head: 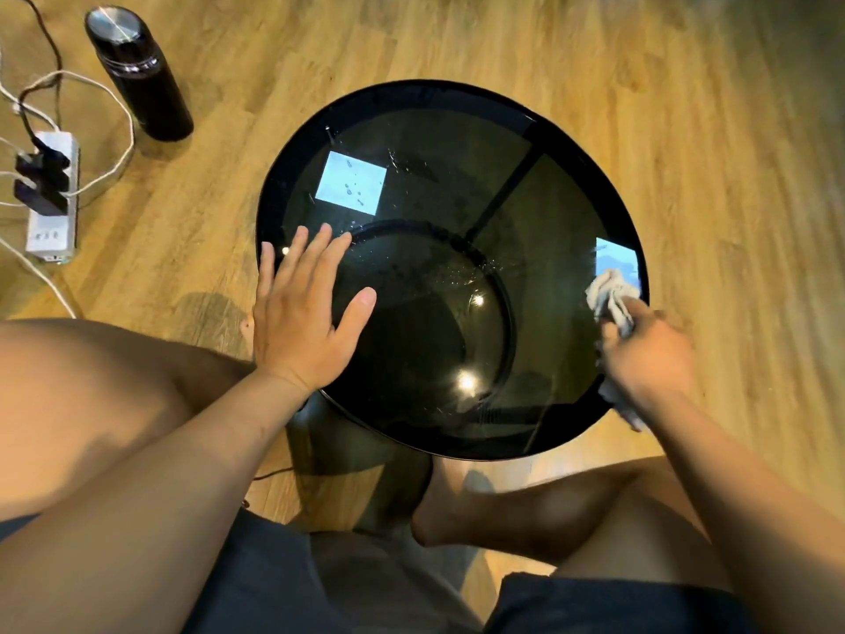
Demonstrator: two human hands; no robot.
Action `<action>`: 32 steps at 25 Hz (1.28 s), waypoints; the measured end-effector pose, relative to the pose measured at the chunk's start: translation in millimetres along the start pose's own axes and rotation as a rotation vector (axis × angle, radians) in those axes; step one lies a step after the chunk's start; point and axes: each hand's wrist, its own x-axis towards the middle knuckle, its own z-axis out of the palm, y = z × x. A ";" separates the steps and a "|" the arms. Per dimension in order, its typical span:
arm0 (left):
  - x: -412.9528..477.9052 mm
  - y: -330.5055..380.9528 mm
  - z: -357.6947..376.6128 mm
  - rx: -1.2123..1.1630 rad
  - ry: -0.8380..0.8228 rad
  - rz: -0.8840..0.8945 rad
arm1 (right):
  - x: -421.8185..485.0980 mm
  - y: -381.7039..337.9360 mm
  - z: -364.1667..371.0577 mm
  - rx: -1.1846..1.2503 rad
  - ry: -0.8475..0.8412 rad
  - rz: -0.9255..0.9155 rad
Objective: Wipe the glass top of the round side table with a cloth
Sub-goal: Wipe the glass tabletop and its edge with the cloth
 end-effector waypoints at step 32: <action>-4.1 1.5 -1.0 -0.024 0.002 0.003 | -153.2 -138.7 -8.6 0.177 -0.483 -0.699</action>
